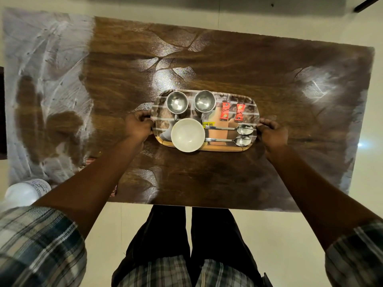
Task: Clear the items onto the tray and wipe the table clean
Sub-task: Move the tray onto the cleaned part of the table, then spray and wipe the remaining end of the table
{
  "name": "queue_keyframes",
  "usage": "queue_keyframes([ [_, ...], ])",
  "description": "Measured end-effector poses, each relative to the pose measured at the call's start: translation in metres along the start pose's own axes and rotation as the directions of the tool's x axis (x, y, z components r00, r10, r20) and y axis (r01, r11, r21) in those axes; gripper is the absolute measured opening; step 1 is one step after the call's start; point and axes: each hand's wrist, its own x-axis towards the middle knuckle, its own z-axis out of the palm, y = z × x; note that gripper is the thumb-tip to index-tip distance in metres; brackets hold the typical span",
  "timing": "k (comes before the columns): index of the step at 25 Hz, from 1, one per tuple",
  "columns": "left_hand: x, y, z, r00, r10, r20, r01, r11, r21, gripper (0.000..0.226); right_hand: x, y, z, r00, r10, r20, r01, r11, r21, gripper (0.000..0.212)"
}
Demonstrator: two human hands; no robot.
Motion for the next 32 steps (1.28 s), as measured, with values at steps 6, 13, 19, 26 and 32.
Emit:
queue_keyframes([
  [6,-0.019,-0.007,-0.020,0.986,0.116,-0.119,-0.093,0.979,0.179,0.012,-0.034,0.007,-0.010,0.987,-0.158,-0.042,0.152,0.982,-0.111,0.037],
  [13,-0.078,-0.027,-0.047,0.949,0.310,0.053,-0.315,0.936,0.158,0.014,-0.152,0.044,0.018,0.972,-0.215,-0.093,0.222,0.972,0.072,0.031],
  [19,-0.152,-0.025,-0.088,0.923,0.382,0.056,-0.381,0.924,-0.018,0.016,-0.265,0.042,0.057,0.970,-0.222,0.097,0.191,0.947,0.258,0.031],
  [26,-0.233,-0.030,-0.163,0.855,0.518,-0.002,-0.518,0.855,0.004,0.018,-0.363,0.036,0.091,0.857,-0.418,0.303,0.372,0.907,0.198,0.030],
  [32,-0.244,-0.060,-0.293,0.808,0.575,-0.129,-0.567,0.818,0.100,0.021,-0.423,0.064,0.157,0.697,-0.496,0.517,0.537,0.839,0.081,0.029],
])
